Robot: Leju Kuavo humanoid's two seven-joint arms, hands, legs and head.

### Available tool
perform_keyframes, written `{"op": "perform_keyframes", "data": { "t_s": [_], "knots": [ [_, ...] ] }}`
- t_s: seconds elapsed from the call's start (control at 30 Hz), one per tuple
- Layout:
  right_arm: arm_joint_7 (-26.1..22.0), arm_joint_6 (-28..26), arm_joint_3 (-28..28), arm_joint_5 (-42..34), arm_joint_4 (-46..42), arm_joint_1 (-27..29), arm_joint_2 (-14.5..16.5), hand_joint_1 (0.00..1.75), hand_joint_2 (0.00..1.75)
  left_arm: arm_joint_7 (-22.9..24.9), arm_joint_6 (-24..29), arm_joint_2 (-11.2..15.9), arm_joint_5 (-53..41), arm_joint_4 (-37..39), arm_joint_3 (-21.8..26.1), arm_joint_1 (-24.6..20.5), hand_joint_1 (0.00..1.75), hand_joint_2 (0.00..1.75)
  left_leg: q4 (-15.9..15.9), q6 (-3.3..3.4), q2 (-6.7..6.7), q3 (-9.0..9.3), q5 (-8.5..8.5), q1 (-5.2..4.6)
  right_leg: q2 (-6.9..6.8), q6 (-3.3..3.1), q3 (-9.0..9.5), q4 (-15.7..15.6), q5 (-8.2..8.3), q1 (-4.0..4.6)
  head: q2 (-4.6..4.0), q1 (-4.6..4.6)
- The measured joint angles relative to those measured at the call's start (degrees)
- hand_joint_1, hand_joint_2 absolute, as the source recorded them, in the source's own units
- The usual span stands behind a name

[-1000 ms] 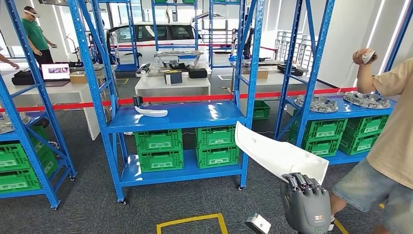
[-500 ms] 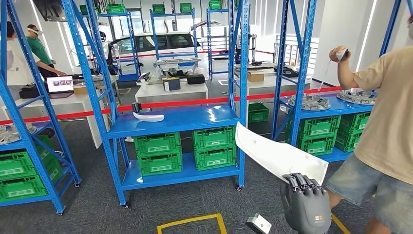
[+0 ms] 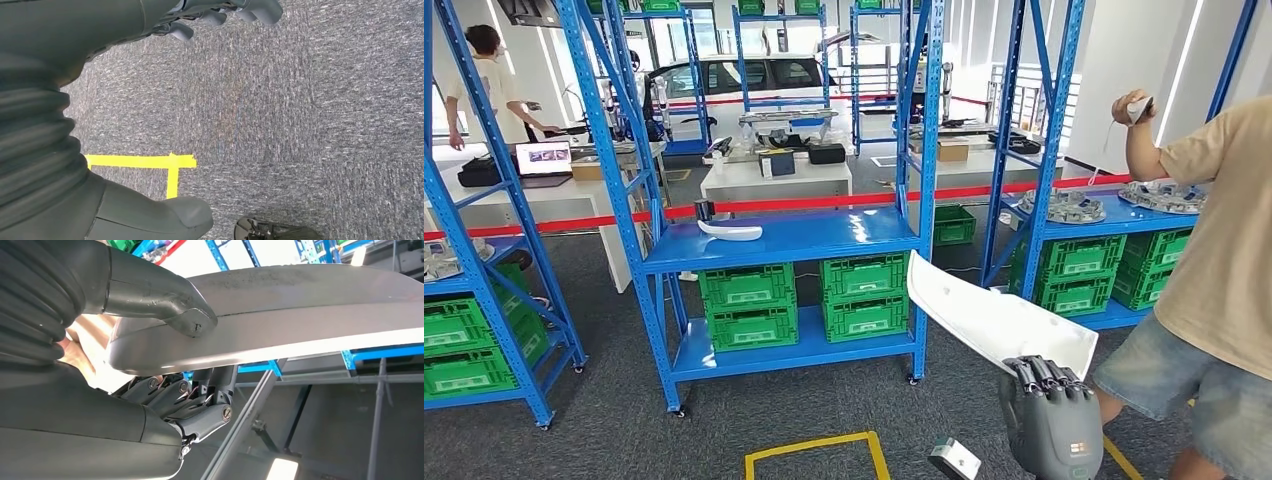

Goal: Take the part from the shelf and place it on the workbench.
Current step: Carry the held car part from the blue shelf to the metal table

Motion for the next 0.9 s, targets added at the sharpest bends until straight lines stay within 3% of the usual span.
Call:
{"op": "perform_keyframes", "data": {
  "t_s": [0.1, 0.17, 0.2, 0.27, 0.33, 0.37, 0.4, 0.43, 0.5, 0.53, 0.6, 0.67, 0.73, 0.83, 0.9],
  "knots": [
    [0.1, 0.8, 0.0, -0.3, 0.2, -0.1, 0.1, 1.47, 1.75, 0.0, 0.0, 0.0, -0.3, 0.0, 0.0, 0.0, 0.00, 1.75, 0.3, 0.72, -0.03, -0.47, -0.44, -0.29, -0.16, 0.73, 0.37, -0.4, 0.14, -0.40, 0.00, -0.01],
    [0.5, 0.9, 0.0, -0.2, 0.3, -0.3, 0.2, 1.47, 1.75, 0.0, -0.1, 0.0, -0.4, 0.0, 0.0, 0.0, 0.00, 1.75, -0.9, 1.58, -0.14, 0.31, -0.18, -0.29, -0.28, 1.25, 0.91, -1.0, 0.26, -0.48, 0.00, -0.01],
    [0.7, 0.8, 0.0, 0.0, 0.3, -0.5, 0.3, 1.47, 1.75, -0.1, -0.1, -0.1, -0.4, 0.0, 0.0, 0.0, 0.00, 1.75, -2.0, 1.96, -0.20, 0.95, 0.29, -0.12, -0.29, 1.41, 0.96, -0.6, -0.26, -0.39, 0.00, 0.01],
    [0.9, 0.8, 0.0, 0.4, 0.5, -0.8, 0.3, 1.47, 1.75, -0.1, -0.2, -0.3, -0.5, 0.0, 0.0, -0.1, 0.00, 1.75, -3.5, 2.43, -0.37, 1.63, 1.49, 0.38, -0.20, 1.75, -0.30, 3.3, -3.49, -0.37, 0.00, 0.09],
    [1.0, 0.8, 0.0, 0.7, 0.9, -1.0, 0.3, 1.47, 1.75, -0.2, -0.2, -0.4, -0.5, 0.0, 0.0, -0.1, 0.00, 1.75, -3.4, 2.36, -0.78, 1.05, 2.02, 0.49, -0.18, 2.28, -2.84, 9.6, -7.64, -0.64, 0.00, 0.16],
    [1.0, 0.8, 0.0, 0.7, 1.1, -1.0, 0.3, 1.47, 1.75, -0.1, -0.2, -0.4, -0.6, 0.0, 0.0, -0.1, 0.00, 1.75, -3.2, 2.17, -1.12, 0.55, 2.15, 0.56, -0.18, 2.56, -3.56, 11.7, -8.57, -0.89, 0.00, 0.18],
    [1.0, 0.8, 0.0, 0.8, 1.3, -1.0, 0.3, 1.47, 1.75, -0.1, -0.2, -0.4, -0.7, 0.0, 0.0, -0.1, 0.00, 1.75, -2.8, 1.92, -1.53, -0.07, 2.31, 0.70, -0.18, 2.86, -3.33, 11.8, -8.43, -1.14, 0.00, 0.19],
    [1.0, 0.8, 0.0, 0.8, 1.5, -1.0, 0.3, 1.47, 1.75, -0.1, -0.2, -0.5, -0.7, 0.0, 0.0, -0.1, 0.00, 1.75, -2.2, 1.59, -1.97, -0.86, 2.50, 0.94, -0.10, 3.19, -2.04, 9.8, -7.42, -1.41, 0.00, 0.18],
    [1.0, 0.9, 0.0, 0.9, 1.7, -1.2, 0.3, 1.47, 1.75, 0.0, -0.2, -0.5, -0.8, 0.0, 0.0, -0.1, 0.00, 1.75, -0.6, 0.67, -2.91, -2.56, 2.80, 1.39, 0.99, 3.78, 1.17, 3.8, -5.07, -1.76, 0.01, 0.26],
    [0.9, 0.8, 0.1, 0.9, 1.8, -1.3, 0.3, 1.47, 1.75, 0.0, -0.2, -0.5, -0.8, 0.0, 0.0, -0.1, 0.00, 1.75, 0.2, 0.14, -3.43, -3.23, 2.73, 1.41, 1.77, 3.49, 1.98, 2.1, -4.40, -1.81, 0.01, 0.23],
    [1.0, 0.8, 0.1, 1.0, 1.9, -1.5, 0.3, 1.47, 1.75, 0.0, -0.2, -0.4, -0.8, -0.1, 0.0, 0.0, 0.00, 1.75, 0.8, -0.79, -4.17, -3.84, 2.65, 1.22, 2.45, 2.24, 1.75, 2.3, -4.24, -1.60, 0.01, 0.09],
    [0.9, 0.8, 0.2, 1.0, 1.9, -1.9, 0.3, 1.47, 1.75, 0.0, -0.2, -0.4, -0.8, -0.1, 0.0, 0.2, 0.00, 1.75, 0.5, -1.40, -4.29, -4.01, 2.96, 1.28, 1.40, 0.88, 1.68, 2.4, -3.72, -1.58, 0.00, -0.11],
    [0.8, 0.8, 0.2, 1.1, 1.8, -2.4, 0.4, 1.47, 1.75, 0.0, -0.2, -0.4, -0.8, 0.0, 0.0, 0.4, 0.00, 1.75, 2.5, -1.52, -2.99, -4.84, 0.81, 1.32, 0.38, 0.03, 1.37, 2.3, -2.86, -1.60, 0.01, -0.28],
    [0.8, 0.8, 0.3, 1.4, 1.8, -2.5, 0.5, 1.47, 1.75, -0.1, -0.2, -0.5, -0.8, 0.0, 0.0, 0.4, 0.00, 1.75, 14.0, -1.50, -0.77, -8.32, -7.55, 1.24, -1.31, -0.43, 0.59, 2.1, -1.97, -1.36, 0.00, -0.43],
    [0.8, 0.8, 0.3, 1.6, 1.9, -2.4, 0.5, 1.47, 1.75, 0.0, -0.2, -0.5, -0.8, 0.0, 0.0, 0.4, 0.00, 1.75, 18.8, -1.39, -0.41, -8.61, -10.36, 1.21, -2.62, -0.39, 0.03, 2.1, -1.69, -1.14, 0.00, -0.43]
  ]
}}
